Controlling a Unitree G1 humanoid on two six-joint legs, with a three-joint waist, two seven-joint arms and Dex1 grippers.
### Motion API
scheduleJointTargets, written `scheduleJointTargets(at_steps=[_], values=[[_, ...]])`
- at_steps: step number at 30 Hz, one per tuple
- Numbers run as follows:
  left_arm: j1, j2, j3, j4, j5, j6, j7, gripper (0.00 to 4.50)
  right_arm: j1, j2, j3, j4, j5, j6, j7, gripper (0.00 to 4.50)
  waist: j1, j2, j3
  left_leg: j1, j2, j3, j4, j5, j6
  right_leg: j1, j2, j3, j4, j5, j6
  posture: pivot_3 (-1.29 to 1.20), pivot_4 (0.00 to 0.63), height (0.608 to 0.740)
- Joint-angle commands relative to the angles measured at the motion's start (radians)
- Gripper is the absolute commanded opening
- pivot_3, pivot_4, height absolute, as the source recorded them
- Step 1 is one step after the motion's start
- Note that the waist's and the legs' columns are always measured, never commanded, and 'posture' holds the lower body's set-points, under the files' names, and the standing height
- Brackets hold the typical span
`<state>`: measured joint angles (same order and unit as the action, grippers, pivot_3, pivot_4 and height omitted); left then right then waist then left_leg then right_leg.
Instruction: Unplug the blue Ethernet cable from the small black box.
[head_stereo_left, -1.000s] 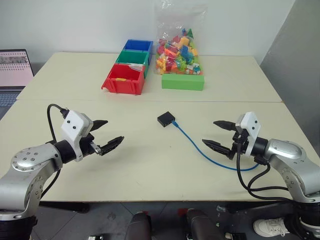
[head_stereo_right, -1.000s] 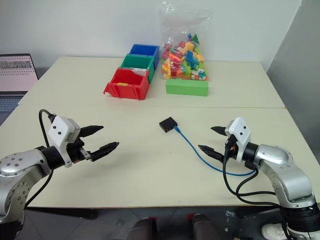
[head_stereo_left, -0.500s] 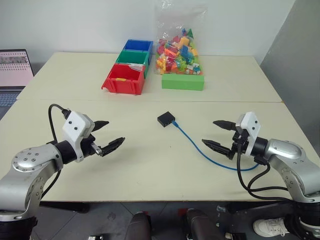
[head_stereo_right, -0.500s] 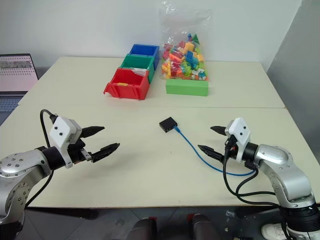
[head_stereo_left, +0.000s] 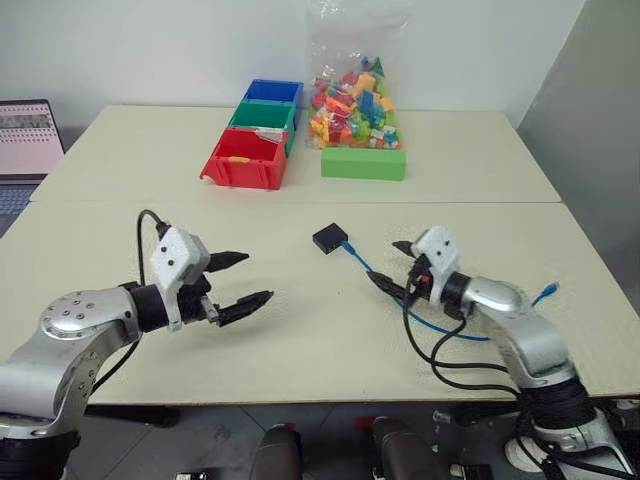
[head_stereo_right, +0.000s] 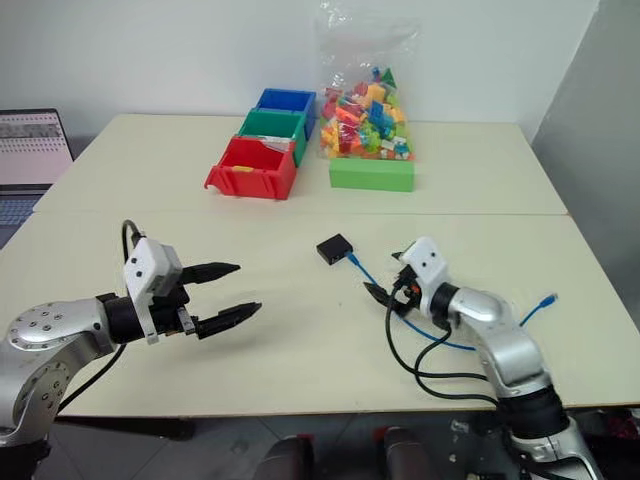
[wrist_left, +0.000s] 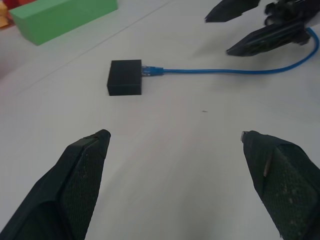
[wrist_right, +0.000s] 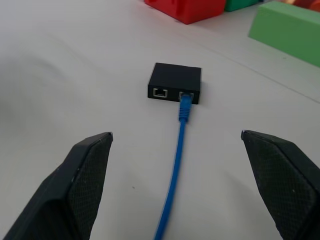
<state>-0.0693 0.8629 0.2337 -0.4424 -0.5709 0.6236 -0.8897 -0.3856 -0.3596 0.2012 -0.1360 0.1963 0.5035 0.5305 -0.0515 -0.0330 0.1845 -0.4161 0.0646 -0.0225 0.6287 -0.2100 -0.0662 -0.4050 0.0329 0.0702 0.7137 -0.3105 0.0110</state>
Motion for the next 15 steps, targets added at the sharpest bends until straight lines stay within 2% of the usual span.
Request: scheduleJointTargets(at_steps=[1,10,13,15], values=[[-0.018,0.013,-0.014,-0.013,0.009,-0.017,-0.014,4.49,-0.072,0.091,0.037,0.108,-0.059,-0.065,-0.062,4.34,-0.003,0.001,0.0,0.0,0.0,0.0,0.0,0.0,0.0,0.0,0.0,0.0,0.0,0.0,0.0,0.0,0.15,0.74],[-0.019,0.01,-0.022,0.022,0.045,-0.069,-0.034,4.49,-0.239,0.226,0.038,0.446,-0.147,-0.108,-0.141,4.34,-0.004,0.0,0.0,-0.001,0.0,0.001,0.0,0.0,0.0,-0.001,0.0,0.0,0.0,0.002,-0.003,0.0,0.15,0.74],[-0.007,0.007,-0.019,0.026,0.054,-0.082,-0.038,4.5,-0.26,0.245,0.021,0.488,-0.142,-0.093,-0.142,3.87,-0.004,0.001,0.0,0.0,0.0,0.001,0.0,0.0,0.0,-0.001,0.0,0.0,0.0,0.002,-0.004,0.0,0.15,0.74],[-0.003,0.001,-0.016,0.027,0.055,-0.087,-0.034,4.5,-0.266,0.251,0.017,0.503,-0.146,-0.097,-0.147,3.37,-0.005,0.001,0.0,-0.001,0.0,0.001,0.0,0.0,0.0,-0.001,0.0,0.0,0.0,0.002,-0.004,0.0,0.15,0.74]])
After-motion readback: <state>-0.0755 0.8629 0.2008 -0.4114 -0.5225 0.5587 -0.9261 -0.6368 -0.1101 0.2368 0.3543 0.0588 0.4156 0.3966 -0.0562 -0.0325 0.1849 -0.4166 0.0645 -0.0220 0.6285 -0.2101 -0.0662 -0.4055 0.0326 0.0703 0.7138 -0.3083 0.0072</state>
